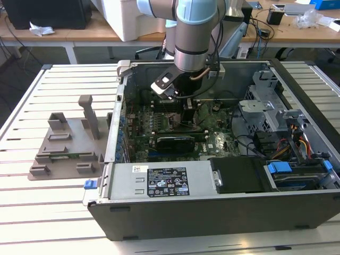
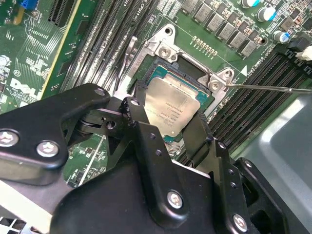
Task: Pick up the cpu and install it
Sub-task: 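Place the cpu into insertion slot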
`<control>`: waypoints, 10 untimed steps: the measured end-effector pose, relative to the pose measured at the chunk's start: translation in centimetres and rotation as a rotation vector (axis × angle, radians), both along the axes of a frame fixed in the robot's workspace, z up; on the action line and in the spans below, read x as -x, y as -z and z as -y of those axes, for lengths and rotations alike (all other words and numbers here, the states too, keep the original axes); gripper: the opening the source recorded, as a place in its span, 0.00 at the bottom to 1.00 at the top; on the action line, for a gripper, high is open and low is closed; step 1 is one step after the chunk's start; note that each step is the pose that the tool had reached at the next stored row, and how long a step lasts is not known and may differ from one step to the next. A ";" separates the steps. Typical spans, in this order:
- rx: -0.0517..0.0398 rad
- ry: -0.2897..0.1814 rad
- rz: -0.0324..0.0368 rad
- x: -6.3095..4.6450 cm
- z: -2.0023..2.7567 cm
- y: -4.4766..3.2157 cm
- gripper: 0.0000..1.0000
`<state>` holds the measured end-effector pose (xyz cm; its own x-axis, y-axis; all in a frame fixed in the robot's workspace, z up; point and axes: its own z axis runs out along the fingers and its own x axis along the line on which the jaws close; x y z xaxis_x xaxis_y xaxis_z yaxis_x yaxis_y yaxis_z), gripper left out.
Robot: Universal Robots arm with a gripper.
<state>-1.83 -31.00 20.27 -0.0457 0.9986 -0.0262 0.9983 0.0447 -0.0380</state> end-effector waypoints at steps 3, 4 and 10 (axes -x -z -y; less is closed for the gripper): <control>0.0011 -0.035 0.0000 0.0 0.17 0.01 0.62; 0.0011 -0.044 0.0000 0.0 0.18 0.00 0.62; 0.0004 -0.059 0.0002 0.0 0.17 0.01 0.62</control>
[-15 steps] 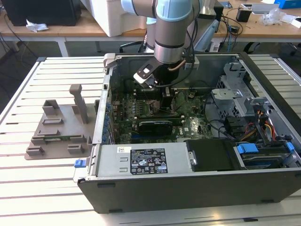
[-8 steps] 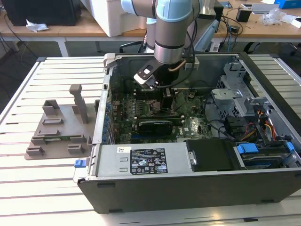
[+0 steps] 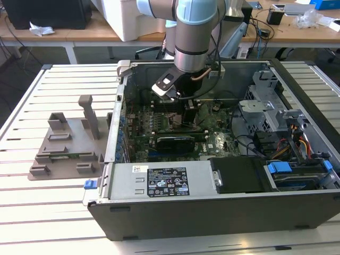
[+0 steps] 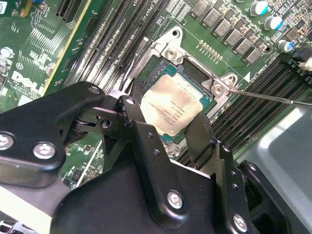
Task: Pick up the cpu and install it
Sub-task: 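Place the cpu into insertion slot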
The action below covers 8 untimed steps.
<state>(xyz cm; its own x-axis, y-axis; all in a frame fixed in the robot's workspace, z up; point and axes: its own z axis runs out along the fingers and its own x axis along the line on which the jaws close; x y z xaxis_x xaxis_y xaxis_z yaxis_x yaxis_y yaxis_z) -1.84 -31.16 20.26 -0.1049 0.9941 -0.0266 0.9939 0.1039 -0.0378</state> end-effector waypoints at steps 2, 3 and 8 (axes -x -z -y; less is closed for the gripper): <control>-0.0012 0.008 0.0000 0.0 -0.01 0.00 0.62; -0.0011 0.013 0.0000 0.0 -0.01 0.00 0.62; -0.0014 0.019 -0.0002 0.0 -0.29 0.01 0.62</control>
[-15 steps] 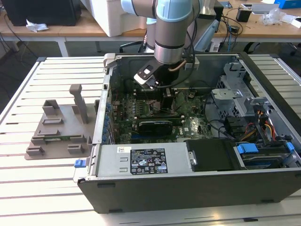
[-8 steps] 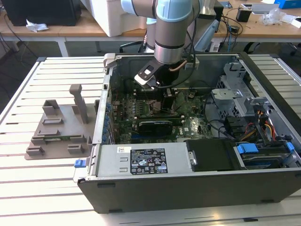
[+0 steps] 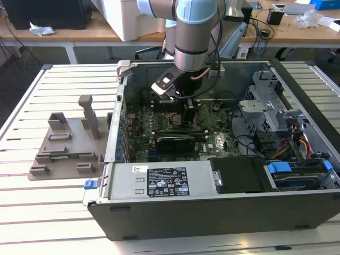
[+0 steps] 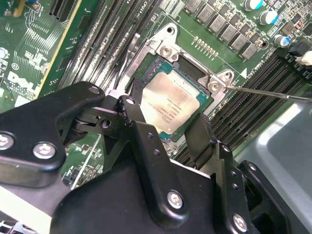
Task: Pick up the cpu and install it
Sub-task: 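Place the cpu into insertion slot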
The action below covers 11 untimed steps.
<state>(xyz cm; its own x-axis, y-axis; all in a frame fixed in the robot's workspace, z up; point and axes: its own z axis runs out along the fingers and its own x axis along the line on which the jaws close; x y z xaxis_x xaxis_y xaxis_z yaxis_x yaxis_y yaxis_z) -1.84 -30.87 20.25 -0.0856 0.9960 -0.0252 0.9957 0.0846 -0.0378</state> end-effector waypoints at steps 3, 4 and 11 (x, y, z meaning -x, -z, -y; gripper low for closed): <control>-0.0001 0.000 -0.0002 0.0 0.00 0.17 0.62; 0.0000 0.000 -0.0003 0.0 0.00 0.19 0.62; 0.0003 0.000 -0.0005 0.0 0.00 0.25 0.60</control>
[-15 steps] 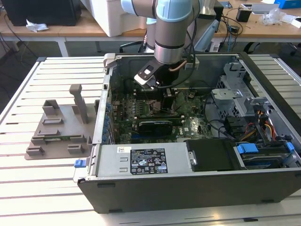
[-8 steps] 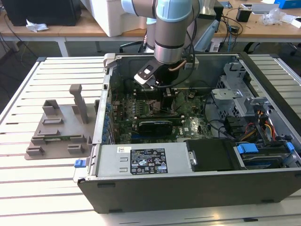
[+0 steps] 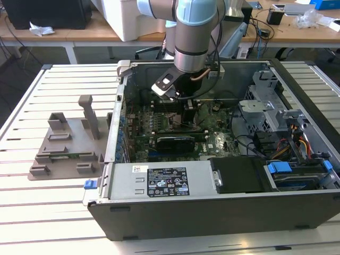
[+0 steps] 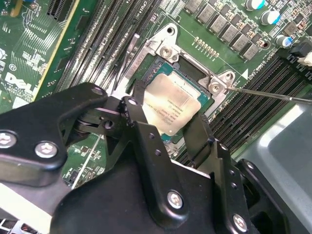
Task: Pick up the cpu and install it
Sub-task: 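Place the cpu into insertion slot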
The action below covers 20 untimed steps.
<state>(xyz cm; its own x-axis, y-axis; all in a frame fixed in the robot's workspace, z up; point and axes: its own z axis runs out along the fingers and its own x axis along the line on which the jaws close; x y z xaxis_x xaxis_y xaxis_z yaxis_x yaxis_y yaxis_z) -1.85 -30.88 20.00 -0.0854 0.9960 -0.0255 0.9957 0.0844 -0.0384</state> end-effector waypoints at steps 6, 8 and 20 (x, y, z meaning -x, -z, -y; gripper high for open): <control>-0.0006 0.000 0.0007 0.0 -0.03 -0.19 0.55; 0.0008 -0.001 0.0003 0.0 -0.01 -0.63 0.55; 0.0018 -0.005 -0.0017 0.0 -0.01 -0.63 0.55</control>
